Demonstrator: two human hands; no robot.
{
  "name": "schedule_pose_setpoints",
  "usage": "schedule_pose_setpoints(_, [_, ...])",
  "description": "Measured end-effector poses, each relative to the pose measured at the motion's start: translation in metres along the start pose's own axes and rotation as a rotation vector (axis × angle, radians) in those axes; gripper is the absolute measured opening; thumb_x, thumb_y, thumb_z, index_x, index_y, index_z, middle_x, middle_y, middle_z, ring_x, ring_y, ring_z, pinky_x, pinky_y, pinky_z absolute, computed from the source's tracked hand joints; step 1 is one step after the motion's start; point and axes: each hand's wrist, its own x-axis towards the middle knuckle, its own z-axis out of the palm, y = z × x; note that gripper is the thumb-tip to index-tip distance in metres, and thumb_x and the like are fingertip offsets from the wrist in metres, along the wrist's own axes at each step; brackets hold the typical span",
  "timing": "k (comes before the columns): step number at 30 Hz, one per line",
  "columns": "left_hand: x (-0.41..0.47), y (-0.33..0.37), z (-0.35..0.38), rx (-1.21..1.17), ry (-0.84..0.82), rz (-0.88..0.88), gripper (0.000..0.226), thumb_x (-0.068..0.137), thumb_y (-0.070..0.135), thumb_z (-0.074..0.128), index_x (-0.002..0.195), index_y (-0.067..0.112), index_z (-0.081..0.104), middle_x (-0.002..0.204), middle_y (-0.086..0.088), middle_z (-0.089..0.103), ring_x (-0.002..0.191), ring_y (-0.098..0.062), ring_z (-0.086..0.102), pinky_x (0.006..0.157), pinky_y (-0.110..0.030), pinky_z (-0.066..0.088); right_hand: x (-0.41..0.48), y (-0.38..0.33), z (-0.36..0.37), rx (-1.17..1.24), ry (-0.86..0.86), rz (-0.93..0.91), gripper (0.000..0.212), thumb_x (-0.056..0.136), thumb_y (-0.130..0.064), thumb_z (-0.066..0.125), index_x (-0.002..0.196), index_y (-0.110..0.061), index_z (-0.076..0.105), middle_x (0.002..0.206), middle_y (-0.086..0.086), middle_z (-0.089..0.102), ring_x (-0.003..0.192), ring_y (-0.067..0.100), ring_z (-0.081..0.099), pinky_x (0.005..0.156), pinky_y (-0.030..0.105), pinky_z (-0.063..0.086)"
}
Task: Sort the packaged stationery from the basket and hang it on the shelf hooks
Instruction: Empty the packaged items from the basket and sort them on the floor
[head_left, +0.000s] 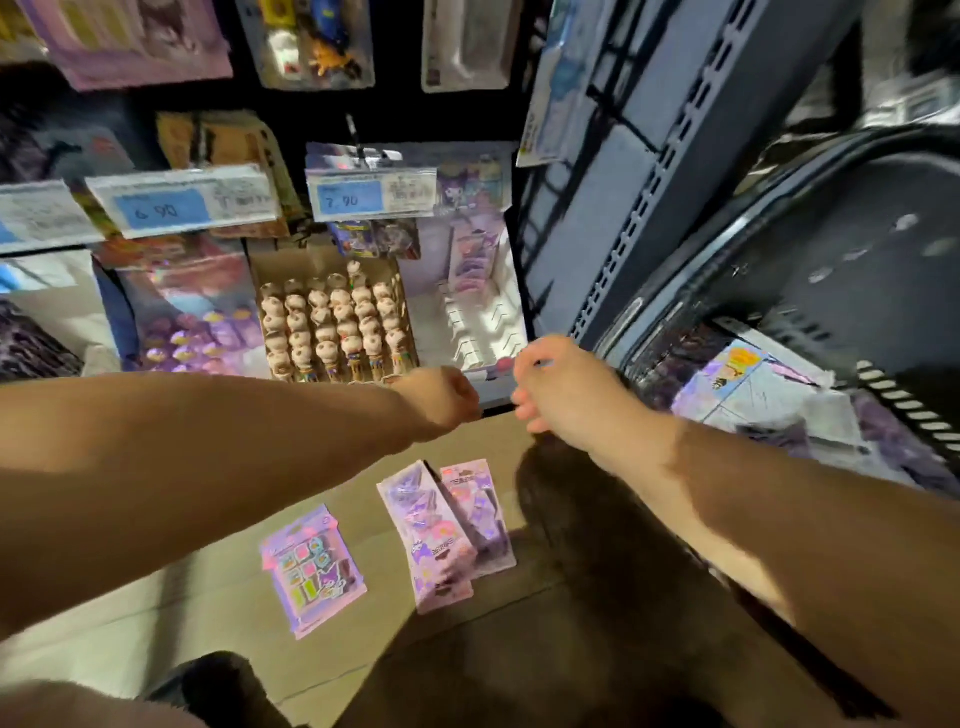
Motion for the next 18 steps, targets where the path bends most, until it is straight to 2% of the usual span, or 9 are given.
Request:
schedule_pose_setpoints(1, [0.000,0.016,0.001,0.024,0.041,0.035,0.011,0.090,0.025,0.062,0.097,0.020,0.069,0.104,-0.005,0.068,0.095,-0.023,0.062,0.075,-0.027,0.045,-0.006,-0.005,-0.022,0.086,0.037,-0.006,0.020,0.096,-0.009,0.043,0.077,-0.013,0.047,0.068,0.013,0.049,0.048,0.019,0.049,0.047,0.024,0.045])
schedule_pose_setpoints(3, [0.001,0.046,0.006,0.020,0.101,0.099,0.016,0.093,0.027,0.058,0.103,0.020,0.068,0.113,-0.007,0.068,0.103,-0.024,0.062,0.076,-0.024,0.042,-0.014,-0.003,-0.062,0.118,0.144,0.007,0.024,0.096,-0.008,0.043,0.073,-0.014,0.047,0.067,0.013,0.049,0.046,0.017,0.044,0.043,0.021,0.038])
schedule_pose_setpoints(7, [-0.006,0.102,0.029,-0.053,0.196,0.259,0.015,0.094,0.021,0.058,0.107,0.016,0.064,0.106,-0.005,0.067,0.103,-0.027,0.062,0.078,-0.024,0.042,-0.022,0.034,-0.128,0.039,0.290,0.069,0.017,0.098,-0.003,0.039,0.097,0.010,0.050,0.075,0.033,0.044,0.043,0.015,0.045,0.035,0.013,0.032])
schedule_pose_setpoints(8, [-0.007,0.112,0.035,-0.066,0.225,0.294,0.017,0.093,0.015,0.055,0.108,0.013,0.063,0.106,-0.006,0.065,0.104,-0.029,0.061,0.080,-0.025,0.043,-0.022,0.046,-0.138,0.039,0.288,0.135,0.019,0.098,-0.001,0.039,0.097,0.015,0.049,0.075,0.035,0.039,0.046,0.016,0.047,0.037,0.016,0.034])
schedule_pose_setpoints(9, [-0.010,0.122,0.041,-0.078,0.259,0.308,0.021,0.091,0.009,0.052,0.110,0.011,0.062,0.110,-0.009,0.064,0.104,-0.031,0.059,0.083,-0.028,0.044,-0.022,0.062,-0.147,0.059,0.301,0.211,0.019,0.097,-0.001,0.040,0.090,0.014,0.050,0.073,0.028,0.038,0.057,0.021,0.050,0.046,0.020,0.040])
schedule_pose_setpoints(11, [-0.010,0.132,0.049,-0.132,0.351,0.323,0.028,0.088,0.002,0.046,0.110,0.009,0.061,0.114,-0.014,0.062,0.106,-0.034,0.057,0.090,-0.037,0.047,-0.021,0.090,-0.157,-0.069,0.293,0.260,0.029,0.098,-0.006,0.039,0.070,-0.008,0.046,0.068,0.006,0.038,0.069,0.026,0.048,0.066,0.028,0.042])
schedule_pose_setpoints(13, [-0.009,0.136,0.055,-0.229,0.450,0.328,0.018,0.092,0.008,0.048,0.104,0.011,0.061,0.106,-0.012,0.063,0.101,-0.034,0.057,0.088,-0.042,0.047,-0.016,0.114,-0.161,-0.159,0.257,0.272,0.035,0.099,-0.013,0.041,0.065,-0.019,0.042,0.065,0.000,0.041,0.058,0.016,0.042,0.060,0.024,0.039])
schedule_pose_setpoints(15, [-0.009,0.141,0.060,-0.294,0.498,0.338,0.016,0.097,0.028,0.053,0.102,0.013,0.059,0.099,-0.006,0.060,0.098,-0.029,0.057,0.085,-0.038,0.046,-0.008,0.133,-0.164,-0.206,0.198,0.333,0.032,0.099,-0.018,0.045,0.067,-0.017,0.047,0.066,0.002,0.046,0.056,0.013,0.043,0.055,0.022,0.038])
schedule_pose_setpoints(18, [-0.007,0.145,0.072,-0.154,0.472,0.380,0.041,0.091,0.036,0.062,0.124,0.013,0.053,0.121,-0.007,0.055,0.116,-0.026,0.046,0.098,-0.038,0.039,0.002,0.145,-0.163,-0.105,0.151,0.401,0.019,0.099,-0.024,0.048,0.086,-0.010,0.053,0.081,0.009,0.050,0.071,0.020,0.050,0.067,0.028,0.044])
